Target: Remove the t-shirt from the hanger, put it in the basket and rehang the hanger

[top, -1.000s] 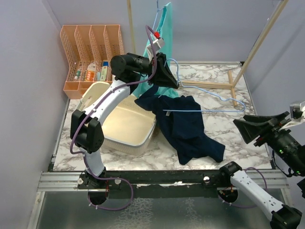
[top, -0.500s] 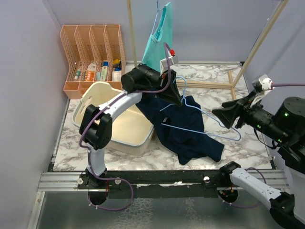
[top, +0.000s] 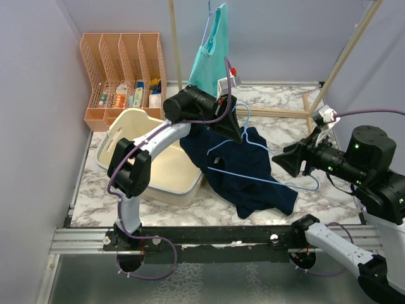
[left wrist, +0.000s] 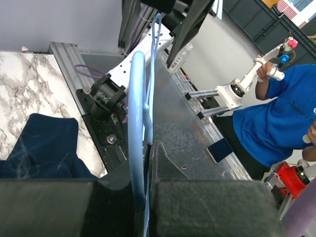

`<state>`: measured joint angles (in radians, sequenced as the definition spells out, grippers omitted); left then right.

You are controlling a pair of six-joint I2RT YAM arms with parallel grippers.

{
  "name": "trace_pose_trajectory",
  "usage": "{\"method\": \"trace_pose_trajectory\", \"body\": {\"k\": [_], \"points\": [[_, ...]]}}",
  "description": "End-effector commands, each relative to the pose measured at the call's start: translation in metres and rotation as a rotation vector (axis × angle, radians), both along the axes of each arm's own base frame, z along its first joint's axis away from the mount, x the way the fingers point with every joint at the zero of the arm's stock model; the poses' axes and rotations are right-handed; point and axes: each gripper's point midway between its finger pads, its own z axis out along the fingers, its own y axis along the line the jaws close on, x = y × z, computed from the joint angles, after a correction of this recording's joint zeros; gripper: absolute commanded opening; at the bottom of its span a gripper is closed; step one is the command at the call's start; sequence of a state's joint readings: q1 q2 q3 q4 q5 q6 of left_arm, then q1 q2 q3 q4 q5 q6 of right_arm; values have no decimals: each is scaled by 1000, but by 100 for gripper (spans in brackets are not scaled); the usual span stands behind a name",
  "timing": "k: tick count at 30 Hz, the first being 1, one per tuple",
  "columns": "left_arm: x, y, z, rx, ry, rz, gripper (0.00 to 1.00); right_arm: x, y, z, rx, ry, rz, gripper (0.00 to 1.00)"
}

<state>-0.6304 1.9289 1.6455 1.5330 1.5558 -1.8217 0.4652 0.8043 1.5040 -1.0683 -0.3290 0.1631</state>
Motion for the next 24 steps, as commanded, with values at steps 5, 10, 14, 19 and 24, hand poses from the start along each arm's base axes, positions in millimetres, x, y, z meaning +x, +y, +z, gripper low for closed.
{"method": "trace_pose_trajectory", "body": {"k": [5, 10, 14, 19, 24], "points": [[-11, 6, 12, -157, -208, -4, 0, -18, 2, -32, -37, 82, 64, 43], [-11, 6, 14, -160, -207, -3, 0, -21, -2, -22, -15, 47, 48, 1], [-10, 6, 16, -165, -212, -2, 48, -17, -26, -6, -8, -4, -103, 1], [-2, 5, 24, -168, -197, 14, 99, -16, -71, 11, 3, -52, -352, 1], [19, 5, 43, -176, -106, 69, 99, -19, -98, 32, 42, -108, -497, 1]]}}
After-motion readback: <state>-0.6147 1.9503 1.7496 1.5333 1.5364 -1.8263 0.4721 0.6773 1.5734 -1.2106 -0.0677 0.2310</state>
